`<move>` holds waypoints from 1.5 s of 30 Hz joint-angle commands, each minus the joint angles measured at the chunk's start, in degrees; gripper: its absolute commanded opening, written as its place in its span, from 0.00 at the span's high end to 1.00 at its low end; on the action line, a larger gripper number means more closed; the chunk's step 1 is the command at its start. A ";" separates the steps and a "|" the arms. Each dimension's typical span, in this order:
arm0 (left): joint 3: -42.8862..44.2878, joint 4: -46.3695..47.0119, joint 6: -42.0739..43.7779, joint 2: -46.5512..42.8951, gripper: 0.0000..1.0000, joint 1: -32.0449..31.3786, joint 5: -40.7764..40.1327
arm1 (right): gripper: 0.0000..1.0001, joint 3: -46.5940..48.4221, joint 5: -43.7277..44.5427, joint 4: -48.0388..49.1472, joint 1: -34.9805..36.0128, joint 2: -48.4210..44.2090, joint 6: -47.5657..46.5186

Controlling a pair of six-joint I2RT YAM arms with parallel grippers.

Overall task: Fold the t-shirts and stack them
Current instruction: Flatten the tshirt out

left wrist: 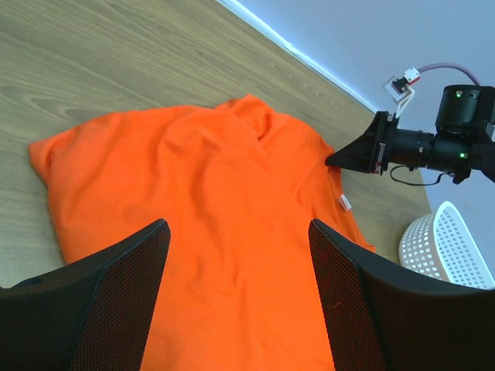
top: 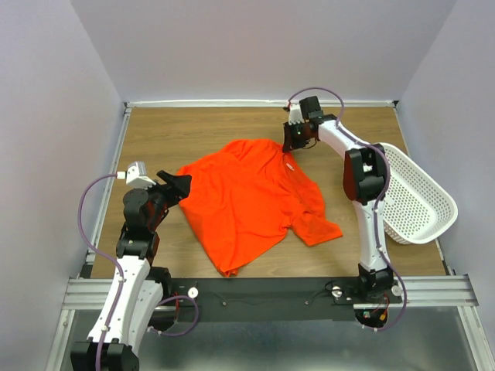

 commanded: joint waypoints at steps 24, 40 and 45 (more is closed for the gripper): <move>0.21 10.33 1.74 16.34 0.22 0.30 3.65 | 0.13 -5.04 14.98 4.33 -12.84 -17.65 -3.01; 30.68 10.61 6.67 64.34 0.37 -16.48 1.73 | 0.00 -27.89 -23.01 4.59 -5.29 -37.60 -6.62; 39.48 4.99 8.07 73.30 0.38 -19.81 -3.45 | 0.00 -33.41 -19.66 6.08 -5.37 -46.12 -6.88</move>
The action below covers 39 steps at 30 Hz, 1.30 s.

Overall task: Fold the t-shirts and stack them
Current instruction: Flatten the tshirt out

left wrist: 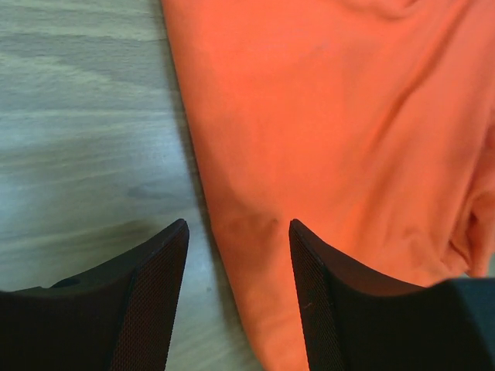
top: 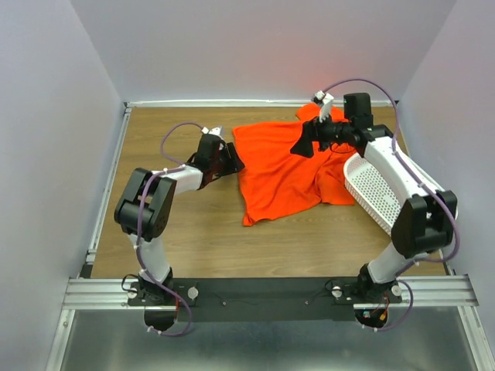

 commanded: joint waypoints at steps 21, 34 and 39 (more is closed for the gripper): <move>23.57 -10.33 7.49 4.49 1.00 -12.91 8.99 | 0.00 -9.60 -1.13 3.47 -5.67 -13.47 0.36; 21.17 -15.02 10.22 -1.69 0.35 -17.68 -16.25 | 0.00 -11.27 -2.89 3.47 -8.85 -14.09 0.36; 16.41 -14.22 7.67 -1.19 0.35 -12.15 -12.23 | 0.00 -11.62 -4.47 3.47 -8.93 -13.04 0.27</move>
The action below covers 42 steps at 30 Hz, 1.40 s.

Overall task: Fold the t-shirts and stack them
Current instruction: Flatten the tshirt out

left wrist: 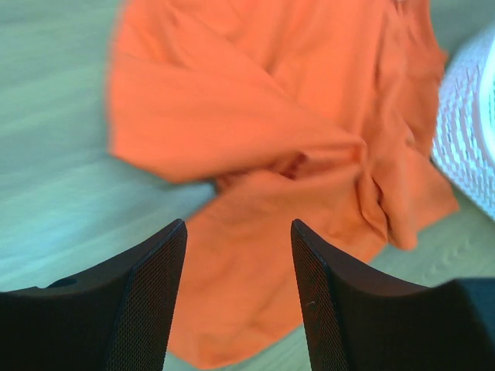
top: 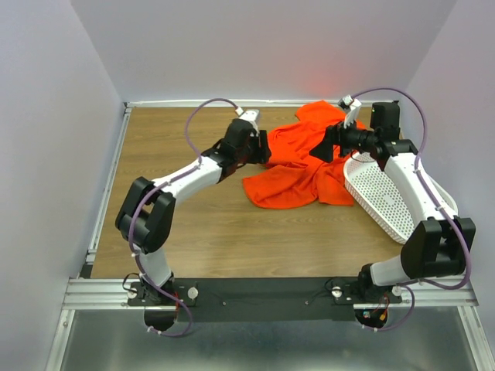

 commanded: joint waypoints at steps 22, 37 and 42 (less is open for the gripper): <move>5.42 10.73 -10.59 19.93 0.40 7.40 14.23 | 0.00 -1.72 -4.06 0.57 -0.15 2.01 0.07; 9.83 8.02 -3.66 13.20 1.00 7.93 8.90 | 0.00 -1.81 -4.06 0.48 -0.15 2.01 -0.01; 9.74 -0.24 2.50 4.73 1.00 7.75 -0.43 | 0.00 -1.81 -4.15 0.48 -0.24 2.27 -0.10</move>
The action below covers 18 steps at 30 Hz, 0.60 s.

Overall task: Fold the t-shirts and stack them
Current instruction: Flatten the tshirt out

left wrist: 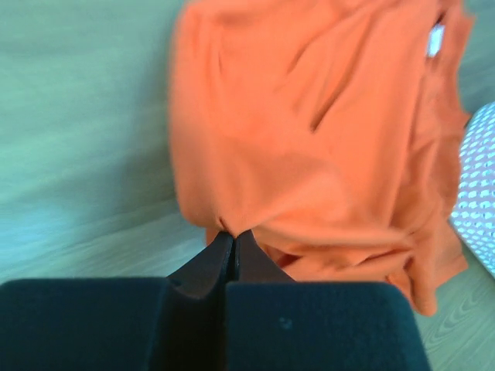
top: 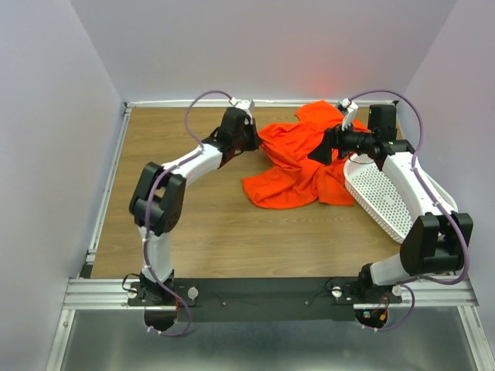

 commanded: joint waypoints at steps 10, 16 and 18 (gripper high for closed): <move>-3.02 -15.90 11.10 -19.36 1.00 -0.01 -20.84 | 0.00 -1.29 -5.74 -0.22 -0.15 1.42 -0.87; -1.97 -23.00 12.33 -18.94 1.00 -0.01 -28.75 | 0.00 -1.11 -6.89 -1.28 -0.15 2.30 -1.75; -2.05 -24.60 11.89 -18.15 1.00 0.08 -30.26 | 0.00 -1.11 -6.89 -1.28 -0.15 2.57 -1.75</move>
